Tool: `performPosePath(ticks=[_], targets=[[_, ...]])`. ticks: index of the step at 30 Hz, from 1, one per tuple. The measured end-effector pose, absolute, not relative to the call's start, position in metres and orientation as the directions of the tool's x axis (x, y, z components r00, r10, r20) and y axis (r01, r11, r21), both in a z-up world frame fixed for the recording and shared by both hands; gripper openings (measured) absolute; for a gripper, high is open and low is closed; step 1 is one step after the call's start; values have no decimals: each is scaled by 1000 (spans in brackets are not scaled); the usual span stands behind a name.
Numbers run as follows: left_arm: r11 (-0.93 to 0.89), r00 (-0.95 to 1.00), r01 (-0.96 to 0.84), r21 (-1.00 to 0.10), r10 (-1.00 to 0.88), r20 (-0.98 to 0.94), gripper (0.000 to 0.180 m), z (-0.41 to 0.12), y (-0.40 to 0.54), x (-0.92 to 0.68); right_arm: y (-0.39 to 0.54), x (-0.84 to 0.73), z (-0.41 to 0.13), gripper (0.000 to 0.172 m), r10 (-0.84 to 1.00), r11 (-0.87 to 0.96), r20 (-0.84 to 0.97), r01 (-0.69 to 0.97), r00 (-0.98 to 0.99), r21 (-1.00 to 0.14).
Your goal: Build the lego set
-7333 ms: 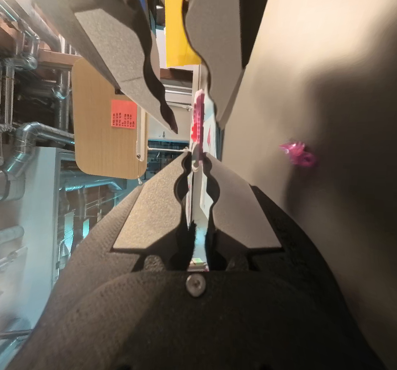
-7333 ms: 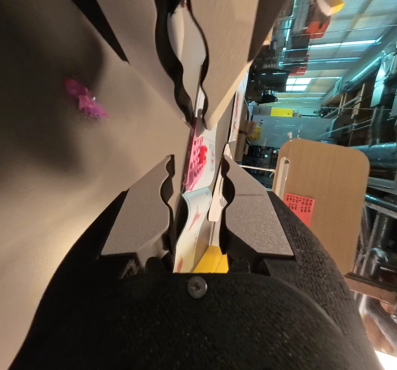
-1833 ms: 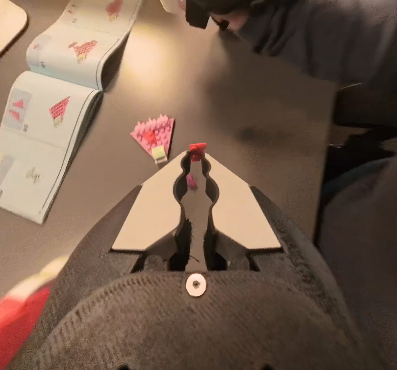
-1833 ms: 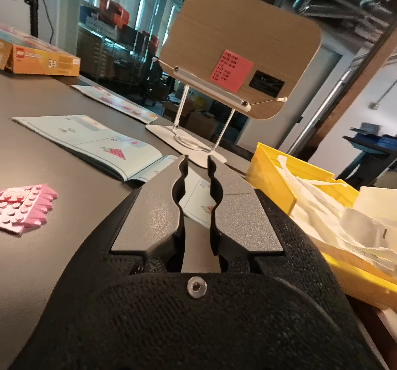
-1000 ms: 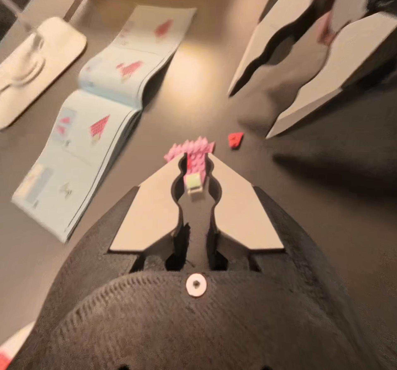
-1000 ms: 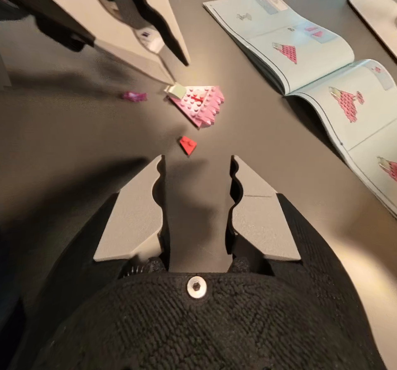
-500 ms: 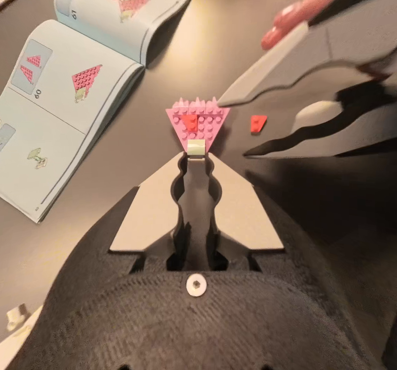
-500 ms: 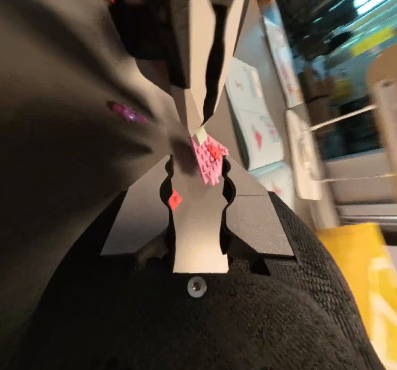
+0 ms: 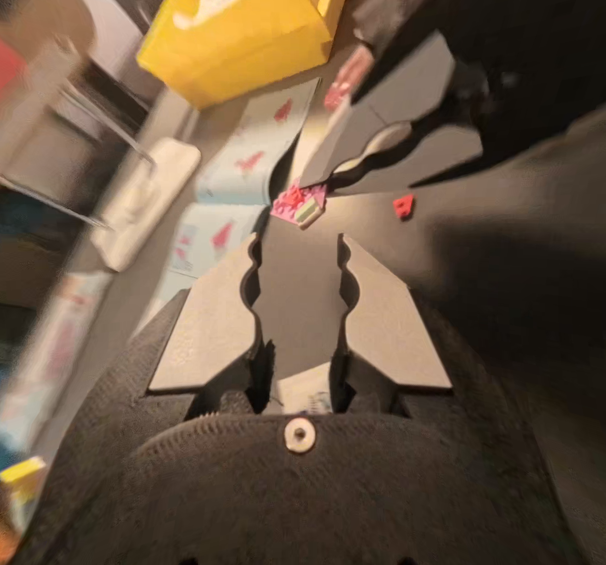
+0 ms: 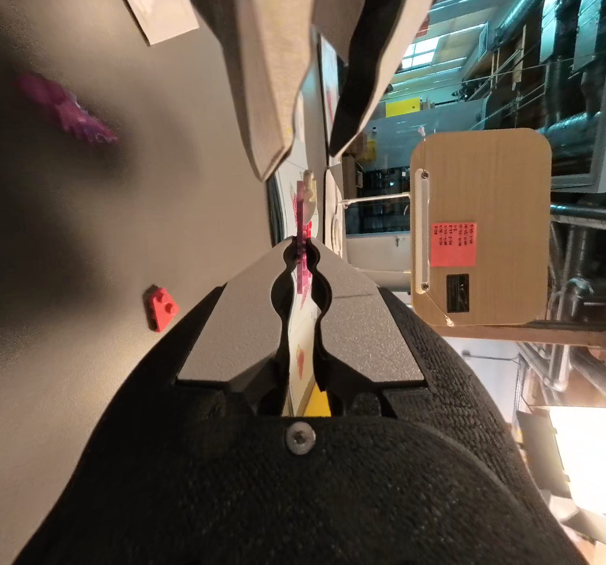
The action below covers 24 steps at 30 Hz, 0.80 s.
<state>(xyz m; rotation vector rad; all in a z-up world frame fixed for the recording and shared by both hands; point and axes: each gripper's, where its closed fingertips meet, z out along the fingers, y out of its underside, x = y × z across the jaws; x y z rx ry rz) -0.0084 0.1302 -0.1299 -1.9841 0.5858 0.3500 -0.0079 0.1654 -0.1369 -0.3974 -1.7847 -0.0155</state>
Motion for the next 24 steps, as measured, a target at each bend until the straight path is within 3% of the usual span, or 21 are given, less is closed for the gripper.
performPosePath(ticks=[3,7,10,18,24], targets=[[-280,581,-806,-521,-209,-786,31,-128,131,-6,165,-7,-141,2,222,949,950,272,-220,-159],[-243,427,-891,-385,-152,-892,13,-127,135,2,163,-7,-141,3,188,954,957,271,-222,-125],[-246,401,-901,-357,-161,-902,7,-129,136,2,165,-6,-140,3,185,952,958,281,-221,-119],[-269,293,-932,-244,-163,-942,29,-135,136,-5,167,-7,-147,2,140,955,959,289,-246,-65],[-266,305,-931,-251,-184,-934,32,-140,136,-3,164,-6,-147,2,172,955,952,279,-255,-98]])
